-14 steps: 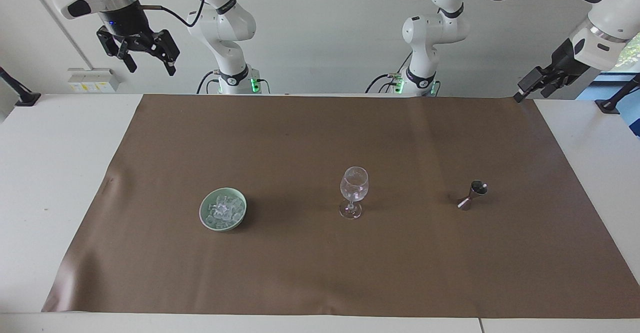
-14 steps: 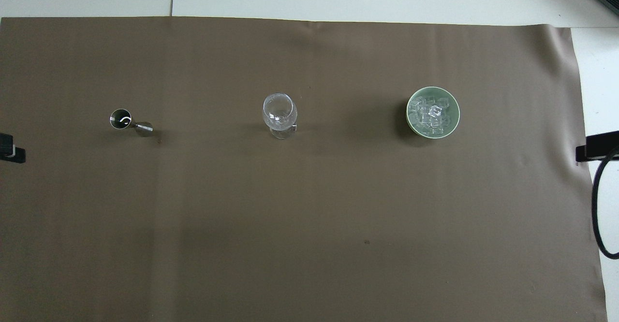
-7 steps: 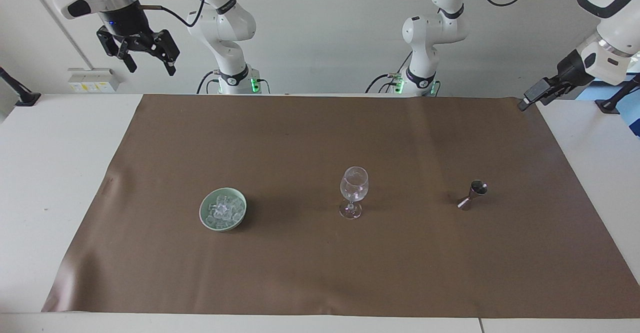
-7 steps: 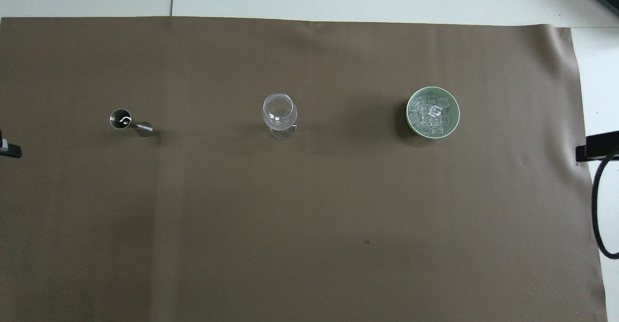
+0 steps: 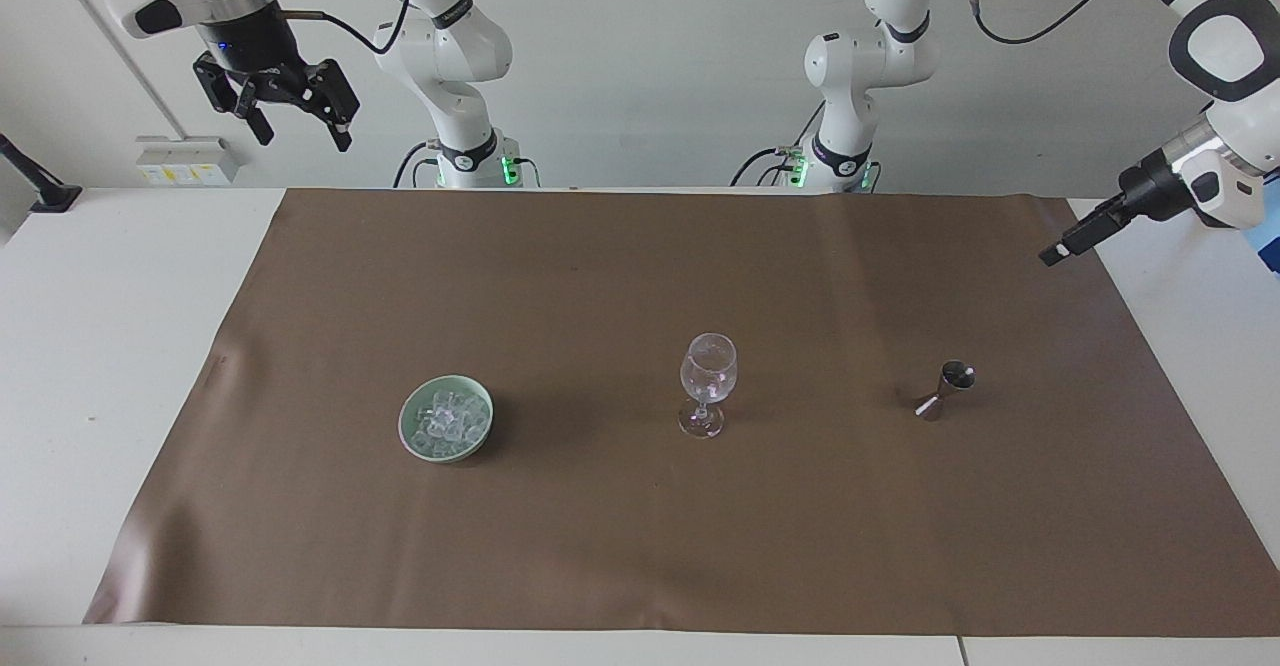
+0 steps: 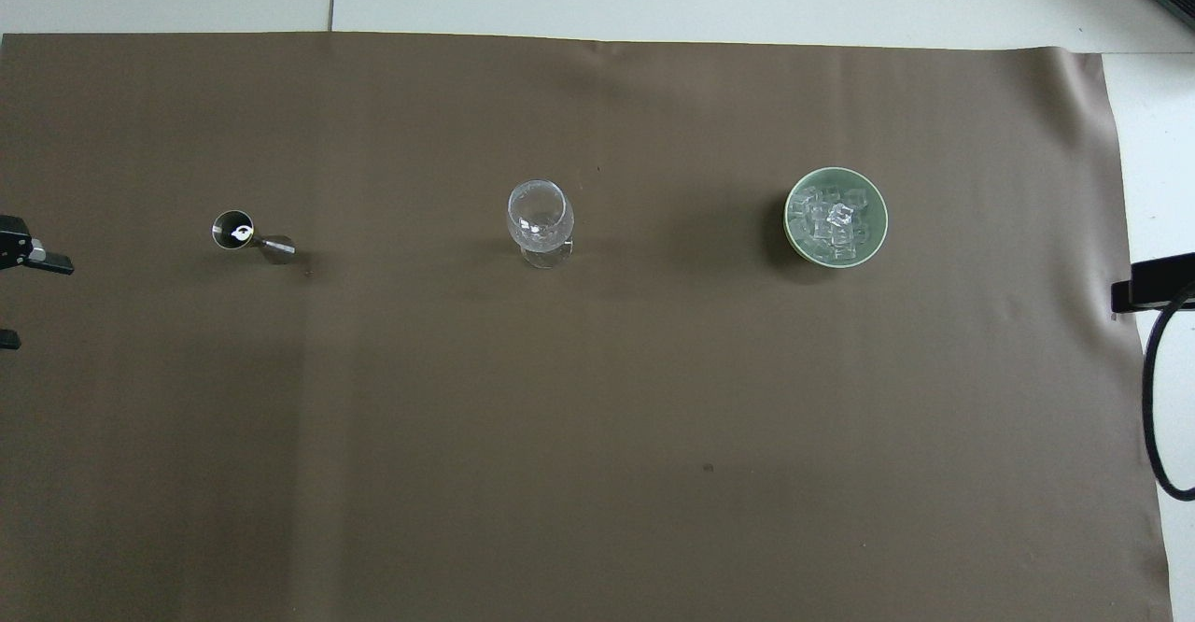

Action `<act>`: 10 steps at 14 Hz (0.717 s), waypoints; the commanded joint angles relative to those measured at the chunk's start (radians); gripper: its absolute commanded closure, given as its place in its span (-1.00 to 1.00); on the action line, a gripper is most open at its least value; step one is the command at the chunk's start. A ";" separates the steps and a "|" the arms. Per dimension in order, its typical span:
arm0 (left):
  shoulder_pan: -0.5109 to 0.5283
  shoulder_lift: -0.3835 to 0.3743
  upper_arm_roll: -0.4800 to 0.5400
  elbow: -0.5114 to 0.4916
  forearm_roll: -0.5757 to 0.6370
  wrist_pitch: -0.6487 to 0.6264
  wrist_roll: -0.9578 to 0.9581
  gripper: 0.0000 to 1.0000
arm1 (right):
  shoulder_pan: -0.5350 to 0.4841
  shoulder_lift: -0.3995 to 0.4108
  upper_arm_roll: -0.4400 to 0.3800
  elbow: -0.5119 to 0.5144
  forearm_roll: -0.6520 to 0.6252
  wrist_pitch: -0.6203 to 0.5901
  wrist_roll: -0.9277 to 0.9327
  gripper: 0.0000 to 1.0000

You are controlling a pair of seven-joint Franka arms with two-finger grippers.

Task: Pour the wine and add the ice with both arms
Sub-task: 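Move the left gripper forward toward the small silver bottle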

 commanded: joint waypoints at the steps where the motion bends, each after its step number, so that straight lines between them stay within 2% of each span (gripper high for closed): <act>1: -0.006 -0.016 0.006 -0.047 -0.051 0.048 -0.158 -1.00 | -0.002 -0.018 -0.006 -0.023 0.021 0.021 0.005 -1.00; 10: 0.000 0.005 0.004 -0.079 -0.146 0.043 -0.341 -1.00 | -0.002 -0.018 -0.006 -0.023 0.021 0.019 0.005 -1.00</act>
